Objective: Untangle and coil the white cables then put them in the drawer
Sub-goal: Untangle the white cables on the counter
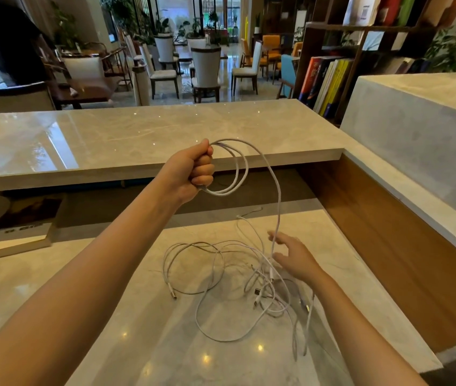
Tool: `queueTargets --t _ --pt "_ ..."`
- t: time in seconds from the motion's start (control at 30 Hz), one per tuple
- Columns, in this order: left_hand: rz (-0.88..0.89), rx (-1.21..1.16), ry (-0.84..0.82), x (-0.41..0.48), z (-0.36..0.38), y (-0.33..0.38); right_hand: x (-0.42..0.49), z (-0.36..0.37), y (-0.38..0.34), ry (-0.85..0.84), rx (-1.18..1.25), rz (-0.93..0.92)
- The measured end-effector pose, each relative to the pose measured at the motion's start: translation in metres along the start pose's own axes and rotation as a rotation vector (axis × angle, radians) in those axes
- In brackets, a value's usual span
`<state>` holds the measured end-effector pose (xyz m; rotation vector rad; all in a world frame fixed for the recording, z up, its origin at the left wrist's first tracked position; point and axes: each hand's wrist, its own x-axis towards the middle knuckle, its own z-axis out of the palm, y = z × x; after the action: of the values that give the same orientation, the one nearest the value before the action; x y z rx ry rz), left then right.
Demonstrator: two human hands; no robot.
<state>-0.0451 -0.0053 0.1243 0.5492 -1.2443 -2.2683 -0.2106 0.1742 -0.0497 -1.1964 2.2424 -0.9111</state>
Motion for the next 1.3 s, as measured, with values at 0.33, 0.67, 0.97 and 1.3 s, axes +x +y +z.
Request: queueTargets --t 0.33,0.67,0.97,1.3 --pt "0.040 -0.017 0.046 0.001 -0.005 -0.006 -0.006 -0.059 -0.094 0.029 0.674 -0.156" --pt "-0.104 -0.189 -0.156 -0.015 0.001 -0.013 0.020 -0.073 -0.136 0.375 0.260 -0.156" --pt "-0.121 -0.079 -0.170 -0.017 -0.010 -0.022 0.011 -0.077 -0.160 0.569 0.441 -0.394" --pt "-0.164 -0.115 -0.124 -0.017 -0.007 -0.030 0.016 -0.089 -0.150 0.583 -0.248 -0.630"
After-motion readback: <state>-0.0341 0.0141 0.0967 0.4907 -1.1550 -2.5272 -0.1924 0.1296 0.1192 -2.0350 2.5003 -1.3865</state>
